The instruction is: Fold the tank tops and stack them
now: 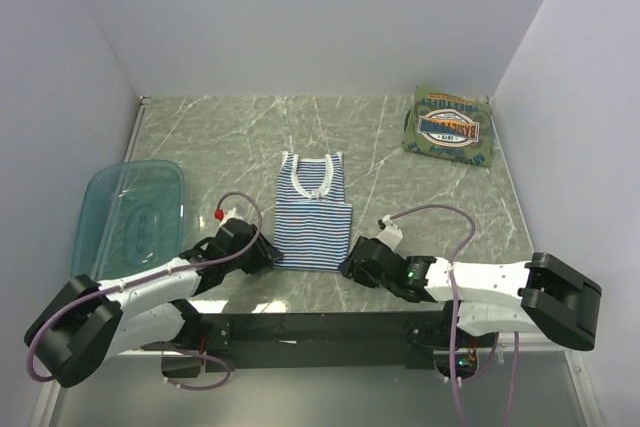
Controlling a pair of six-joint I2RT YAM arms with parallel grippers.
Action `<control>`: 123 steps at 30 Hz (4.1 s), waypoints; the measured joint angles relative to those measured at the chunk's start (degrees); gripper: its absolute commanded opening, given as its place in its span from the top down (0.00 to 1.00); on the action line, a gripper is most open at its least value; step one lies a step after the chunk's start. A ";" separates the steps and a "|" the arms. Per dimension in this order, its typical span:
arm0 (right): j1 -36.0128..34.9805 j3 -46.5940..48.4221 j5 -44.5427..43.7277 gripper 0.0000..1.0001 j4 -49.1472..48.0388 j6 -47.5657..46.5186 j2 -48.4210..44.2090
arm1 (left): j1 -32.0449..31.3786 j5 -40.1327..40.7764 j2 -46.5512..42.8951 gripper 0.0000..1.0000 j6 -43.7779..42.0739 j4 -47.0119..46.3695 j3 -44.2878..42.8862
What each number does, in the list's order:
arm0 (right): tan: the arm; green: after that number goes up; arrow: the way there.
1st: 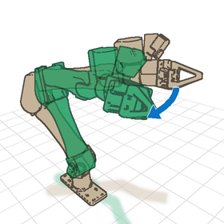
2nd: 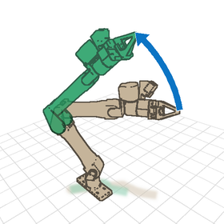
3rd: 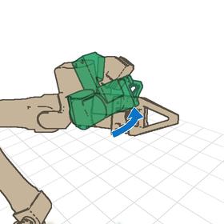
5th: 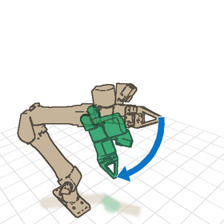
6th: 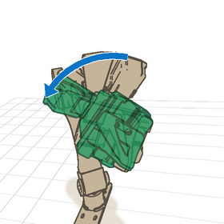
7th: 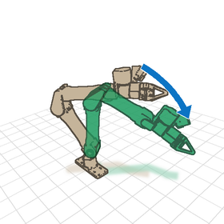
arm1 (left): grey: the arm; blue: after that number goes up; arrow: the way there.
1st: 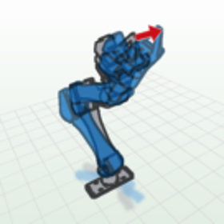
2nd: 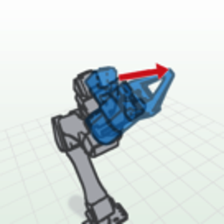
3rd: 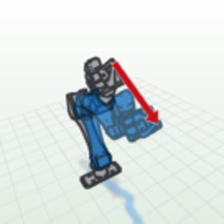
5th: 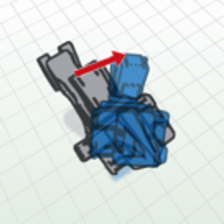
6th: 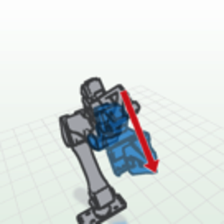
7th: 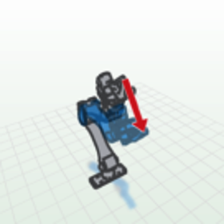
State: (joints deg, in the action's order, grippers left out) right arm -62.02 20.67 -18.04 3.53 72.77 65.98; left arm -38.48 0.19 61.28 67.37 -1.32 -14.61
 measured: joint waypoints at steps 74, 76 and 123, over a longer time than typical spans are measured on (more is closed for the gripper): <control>-15.30 5.70 -1.40 1.00 13.22 2.67 -0.76 | -23.74 9.70 -21.11 0.99 23.61 30.58 0.96; -16.04 6.38 -1.49 1.00 13.94 2.36 -1.73 | -24.57 10.51 -21.64 0.99 22.80 32.94 -0.46; 41.18 67.45 25.55 0.47 14.99 -40.70 50.36 | 26.10 -9.31 53.99 0.32 -13.97 7.96 -64.74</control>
State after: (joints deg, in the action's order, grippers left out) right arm -20.84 88.12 7.51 18.52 32.08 116.33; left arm -12.38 -9.13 115.26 53.41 6.63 -79.35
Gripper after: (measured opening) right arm 0.528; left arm 0.685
